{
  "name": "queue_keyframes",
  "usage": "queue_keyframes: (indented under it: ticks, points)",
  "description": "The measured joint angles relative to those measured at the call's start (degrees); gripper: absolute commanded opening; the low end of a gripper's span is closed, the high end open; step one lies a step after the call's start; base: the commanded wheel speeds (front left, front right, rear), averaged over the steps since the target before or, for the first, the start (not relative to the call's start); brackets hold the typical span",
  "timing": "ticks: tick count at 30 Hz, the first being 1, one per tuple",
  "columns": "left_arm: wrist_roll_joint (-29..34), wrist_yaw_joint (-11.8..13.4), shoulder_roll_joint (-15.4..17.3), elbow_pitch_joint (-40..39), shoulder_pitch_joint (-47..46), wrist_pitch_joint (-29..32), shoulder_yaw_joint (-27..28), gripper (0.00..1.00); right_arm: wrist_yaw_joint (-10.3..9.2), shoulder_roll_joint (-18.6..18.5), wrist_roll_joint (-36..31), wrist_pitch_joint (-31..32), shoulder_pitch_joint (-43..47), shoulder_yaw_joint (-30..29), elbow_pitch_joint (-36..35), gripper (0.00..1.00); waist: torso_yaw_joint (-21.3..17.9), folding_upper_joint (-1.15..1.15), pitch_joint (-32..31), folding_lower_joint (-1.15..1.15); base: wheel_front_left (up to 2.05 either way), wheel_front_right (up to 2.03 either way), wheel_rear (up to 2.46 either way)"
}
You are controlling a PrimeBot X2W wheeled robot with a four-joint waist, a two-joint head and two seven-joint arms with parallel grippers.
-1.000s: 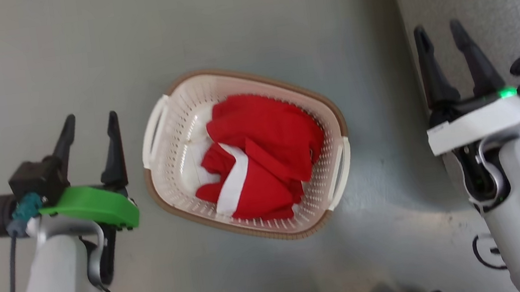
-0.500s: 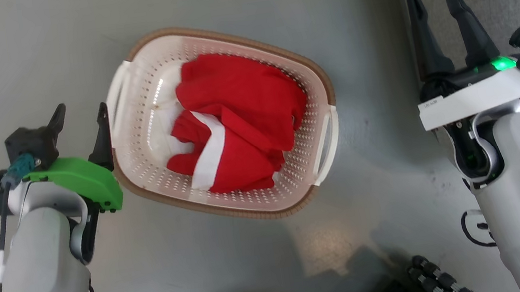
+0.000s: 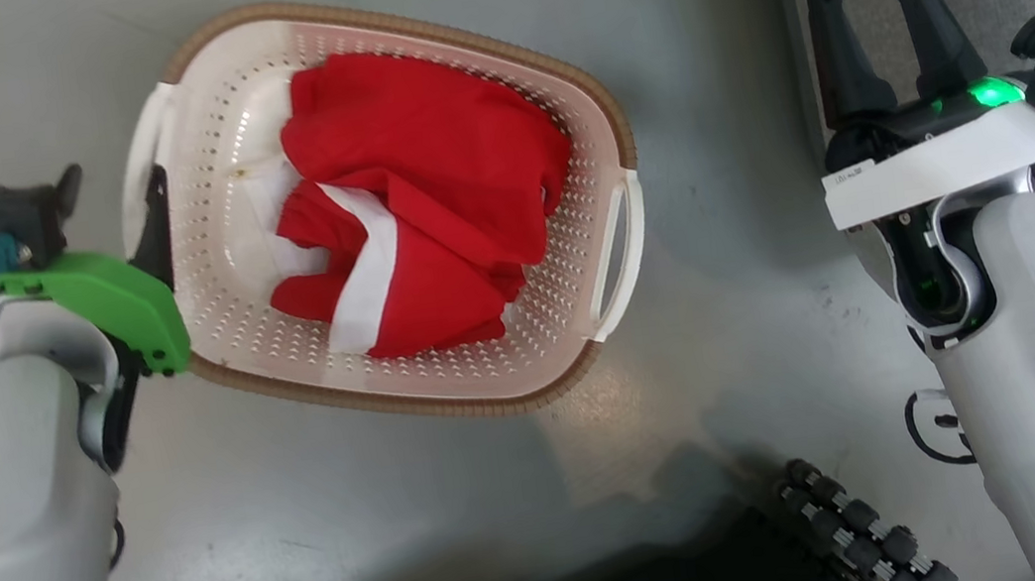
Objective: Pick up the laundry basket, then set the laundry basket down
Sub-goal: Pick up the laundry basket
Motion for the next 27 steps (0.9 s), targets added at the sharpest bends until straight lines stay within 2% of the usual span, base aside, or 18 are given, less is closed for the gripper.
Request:
queue_keyframes:
  ticks: [9, 18, 20, 21, 23, 24, 26, 27]
  points:
    - [-2.80, 0.00, 2.66, 3.79, -3.47, 2.74, -3.48, 1.00, 0.00, 0.29, 0.82, 0.00, -1.47, 1.13, 0.00, 1.00, -1.72, 0.00, 3.61, 0.00, 0.00, 0.00, 0.00]
    - [-5.66, 0.00, 2.77, 5.63, -5.06, 3.53, -7.77, 1.00, 0.00, 0.34, 1.34, 0.00, -1.66, 1.41, 0.04, 1.00, -2.94, 0.00, 5.28, 0.00, 0.00, 0.00, 0.00]
    - [-6.11, 0.00, 2.79, 5.90, -5.78, 3.52, -8.31, 0.87, 0.00, 0.35, 1.49, 0.00, -1.76, 1.48, 0.08, 1.00, -2.98, 0.00, 5.45, 0.00, 0.00, 0.00, 0.00]
    - [-6.36, 0.00, 2.80, 6.03, -6.10, 3.52, -8.54, 0.77, 0.00, 0.36, 1.49, 0.00, -1.93, 1.54, 0.12, 1.00, -2.99, 0.00, 5.52, 0.00, 0.00, 0.00, 0.00]
    - [-6.59, 0.00, 2.85, 6.57, -6.72, 3.46, -8.87, 0.45, 0.00, 0.38, 1.51, 0.00, -2.32, 1.67, 0.16, 1.00, -2.98, 0.00, 5.58, 0.00, 0.00, 0.00, 0.00]
    - [-6.76, 0.00, 2.92, 6.92, -6.93, 3.44, -9.00, 0.35, 0.00, 0.41, 1.51, 0.00, -2.36, 1.71, 0.18, 1.00, -2.98, 0.00, 5.58, 0.00, 0.00, 0.00, 0.00]
    - [-7.53, 0.00, 3.14, 7.43, -7.00, 3.44, -9.29, 0.00, 0.00, 0.44, 1.52, 0.00, -2.38, 1.80, 0.32, 1.00, -2.98, 0.00, 5.54, 0.00, 0.00, 0.00, 0.00]
    - [-8.32, 0.00, 3.23, 7.69, -7.00, 3.43, -9.46, 0.00, 0.01, 0.44, 1.52, 0.00, -2.41, 1.82, 0.44, 1.00, -2.97, 0.00, 5.48, 0.00, 0.00, 0.00, 0.00]
